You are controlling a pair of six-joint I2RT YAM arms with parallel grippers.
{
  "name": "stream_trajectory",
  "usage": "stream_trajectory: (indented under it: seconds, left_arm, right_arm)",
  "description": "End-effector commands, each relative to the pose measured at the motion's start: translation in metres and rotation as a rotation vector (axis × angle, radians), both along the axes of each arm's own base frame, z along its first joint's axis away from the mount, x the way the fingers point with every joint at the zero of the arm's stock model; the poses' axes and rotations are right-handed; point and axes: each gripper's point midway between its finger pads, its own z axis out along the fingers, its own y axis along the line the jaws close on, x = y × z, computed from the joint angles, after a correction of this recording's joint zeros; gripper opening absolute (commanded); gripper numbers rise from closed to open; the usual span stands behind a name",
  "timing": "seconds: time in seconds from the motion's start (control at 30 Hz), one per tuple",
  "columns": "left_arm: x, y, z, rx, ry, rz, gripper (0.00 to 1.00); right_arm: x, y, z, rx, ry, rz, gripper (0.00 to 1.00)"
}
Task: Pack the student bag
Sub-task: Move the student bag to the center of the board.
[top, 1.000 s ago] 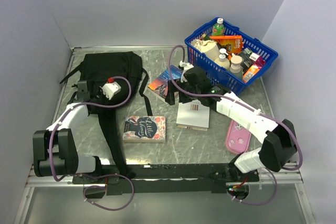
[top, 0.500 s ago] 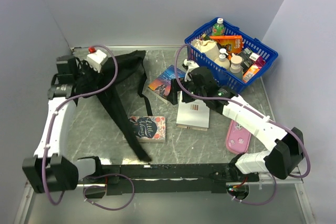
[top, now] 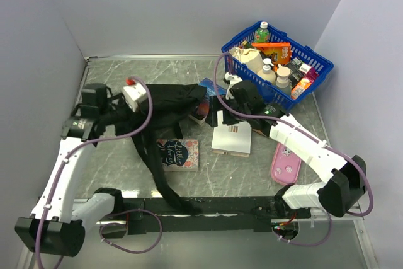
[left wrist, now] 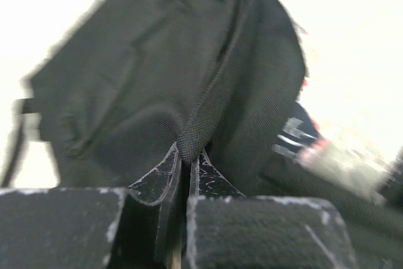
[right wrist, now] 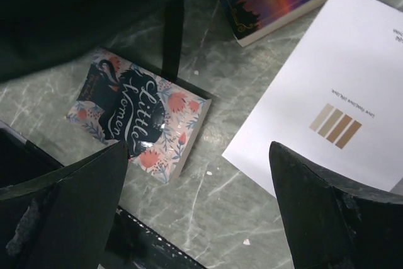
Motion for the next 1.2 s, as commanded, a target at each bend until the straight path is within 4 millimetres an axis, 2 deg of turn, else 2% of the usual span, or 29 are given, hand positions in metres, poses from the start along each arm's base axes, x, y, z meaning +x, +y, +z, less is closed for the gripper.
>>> stream_trajectory:
  seconds: [0.0,0.17,0.3,0.33,0.4,0.43,0.47,0.53,0.57,0.63,0.67,0.7,0.73,0.8,0.83,0.87,0.93,0.97,1.0,1.03,1.07,1.13,1.17]
  left_arm:
    - [-0.028,-0.035,-0.006,-0.093,0.066,-0.118,0.05]
    - [-0.048,-0.061,-0.010,-0.171,0.155,-0.199,0.06]
    - [-0.074,-0.088,-0.021,-0.237,0.280,-0.286,0.09]
    - [-0.079,-0.095,-0.023,-0.242,0.300,-0.307,0.14]
    - [-0.098,-0.115,-0.033,-0.243,0.365,-0.372,0.27]
    - [-0.103,-0.121,-0.035,-0.240,0.378,-0.391,0.44]
    - [-0.109,-0.127,-0.036,-0.249,0.402,-0.417,0.65]
    - [-0.112,-0.129,-0.035,-0.267,0.441,-0.421,0.94]
    - [-0.109,-0.129,-0.035,-0.255,0.433,-0.412,0.96]
    - [-0.099,-0.126,-0.024,-0.212,0.366,-0.406,0.96]
    - [-0.084,-0.120,-0.027,-0.161,0.335,-0.339,0.96]
    - [-0.073,-0.118,-0.012,-0.142,0.266,-0.332,0.96]
    - [-0.063,-0.115,-0.006,-0.130,0.231,-0.311,0.96]
    - [-0.029,-0.103,0.006,-0.136,0.150,-0.233,0.96]
    - [-0.018,-0.097,0.007,-0.141,0.131,-0.209,0.96]
    - [0.003,-0.083,-0.004,-0.130,0.148,-0.148,0.96]
    - [0.029,-0.068,-0.023,-0.057,0.120,-0.093,0.96]
    - [0.043,-0.060,-0.040,-0.021,0.132,-0.069,0.96]
    - [0.051,-0.048,-0.062,0.045,0.127,-0.032,0.96]
    - [0.064,-0.044,-0.066,0.062,0.083,-0.013,0.96]
    - [0.069,-0.033,-0.088,0.087,0.101,0.019,0.96]
    - [0.088,-0.010,-0.104,0.088,0.108,0.108,0.96]
    - [0.096,-0.003,-0.106,0.070,0.112,0.141,0.96]
  right_arm:
    - [0.008,-0.004,-0.002,-0.005,0.045,-0.048,0.99]
    - [0.010,0.002,-0.032,-0.029,0.128,-0.043,0.98]
    - [0.015,0.017,-0.037,0.017,0.158,-0.024,0.99]
    - [0.017,0.020,-0.035,0.027,0.157,-0.021,0.99]
    - [0.019,0.025,-0.041,0.034,0.181,-0.016,0.99]
    - [0.021,0.027,-0.039,0.037,0.182,-0.015,0.99]
    - [0.022,0.027,-0.042,0.032,0.190,-0.019,0.99]
    - [0.021,0.021,-0.047,0.003,0.195,-0.039,0.99]
    - [0.020,0.017,-0.047,-0.013,0.192,-0.053,0.99]
    - [0.018,0.001,-0.048,-0.067,0.174,-0.094,0.99]
    - [0.017,-0.005,-0.047,-0.080,0.168,-0.109,0.99]
    - [0.017,-0.014,-0.050,-0.111,0.157,-0.137,1.00]
    - [0.013,-0.020,-0.045,-0.117,0.146,-0.152,1.00]
    - [0.009,-0.026,-0.043,-0.115,0.136,-0.168,1.00]
    - [0.009,-0.025,-0.034,-0.085,0.107,-0.169,1.00]
    - [0.009,-0.023,-0.030,-0.065,0.096,-0.165,1.00]
    - [0.005,-0.017,-0.029,-0.023,0.106,-0.152,1.00]
    - [0.008,-0.010,-0.024,0.012,0.101,-0.154,1.00]
    - [0.007,-0.005,-0.023,0.034,0.110,-0.144,1.00]
    - [0.008,0.001,-0.025,0.046,0.121,-0.136,0.99]
    - [0.005,0.012,-0.024,0.077,0.130,-0.115,0.99]
    - [0.005,0.025,-0.026,0.085,0.148,-0.097,0.99]
    - [0.003,0.031,-0.027,0.088,0.157,-0.087,0.99]
